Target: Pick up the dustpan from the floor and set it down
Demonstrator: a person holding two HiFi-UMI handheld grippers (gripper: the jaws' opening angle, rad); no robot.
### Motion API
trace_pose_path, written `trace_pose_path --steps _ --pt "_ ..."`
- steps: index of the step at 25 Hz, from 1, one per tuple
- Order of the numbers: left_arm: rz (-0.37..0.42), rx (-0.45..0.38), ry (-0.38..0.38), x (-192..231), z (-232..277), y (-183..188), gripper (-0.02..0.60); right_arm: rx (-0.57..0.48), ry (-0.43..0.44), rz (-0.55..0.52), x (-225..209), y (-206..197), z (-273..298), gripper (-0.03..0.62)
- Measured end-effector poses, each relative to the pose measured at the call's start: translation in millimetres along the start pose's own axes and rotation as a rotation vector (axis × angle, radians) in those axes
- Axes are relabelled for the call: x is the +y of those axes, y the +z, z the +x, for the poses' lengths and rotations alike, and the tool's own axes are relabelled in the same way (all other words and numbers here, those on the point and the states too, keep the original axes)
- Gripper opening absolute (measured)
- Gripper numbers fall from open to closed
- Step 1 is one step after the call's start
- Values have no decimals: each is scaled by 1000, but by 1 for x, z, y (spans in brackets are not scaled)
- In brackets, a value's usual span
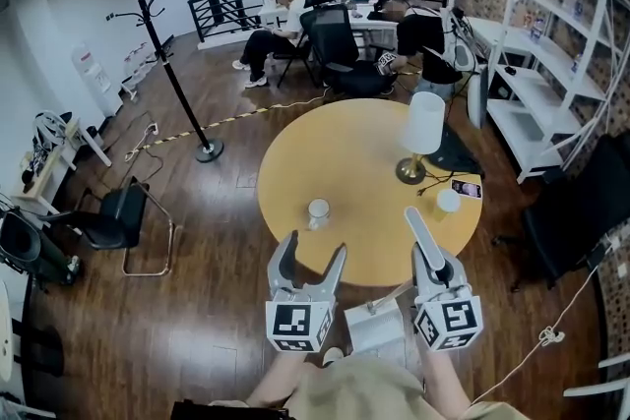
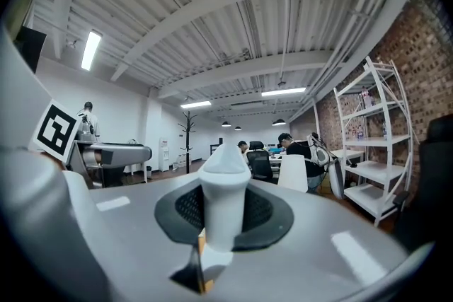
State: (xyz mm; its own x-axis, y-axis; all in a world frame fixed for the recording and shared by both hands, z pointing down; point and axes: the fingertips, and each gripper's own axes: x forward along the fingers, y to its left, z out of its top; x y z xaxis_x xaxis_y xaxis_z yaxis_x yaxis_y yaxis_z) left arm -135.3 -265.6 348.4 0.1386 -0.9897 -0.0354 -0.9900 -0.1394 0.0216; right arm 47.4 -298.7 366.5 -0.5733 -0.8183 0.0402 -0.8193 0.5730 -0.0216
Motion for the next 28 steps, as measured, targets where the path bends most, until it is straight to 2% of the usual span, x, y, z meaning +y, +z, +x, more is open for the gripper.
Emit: trace_pose_path --steps 10,17,22,28 --pt "-7 17 73 10 -7 -1 337 -62 -37 -14 -6 28 -1 46" --pt "13 26 109 15 -12 -4 337 -58 -34 -24 -3 26 -2 48" --pt "12 28 111 15 -10 -3 337 -49 -30 -24 -4 24 0 46" --pt "11 41 87 6 -9 -8 336 -55 4 -103 6 24 -6 40"
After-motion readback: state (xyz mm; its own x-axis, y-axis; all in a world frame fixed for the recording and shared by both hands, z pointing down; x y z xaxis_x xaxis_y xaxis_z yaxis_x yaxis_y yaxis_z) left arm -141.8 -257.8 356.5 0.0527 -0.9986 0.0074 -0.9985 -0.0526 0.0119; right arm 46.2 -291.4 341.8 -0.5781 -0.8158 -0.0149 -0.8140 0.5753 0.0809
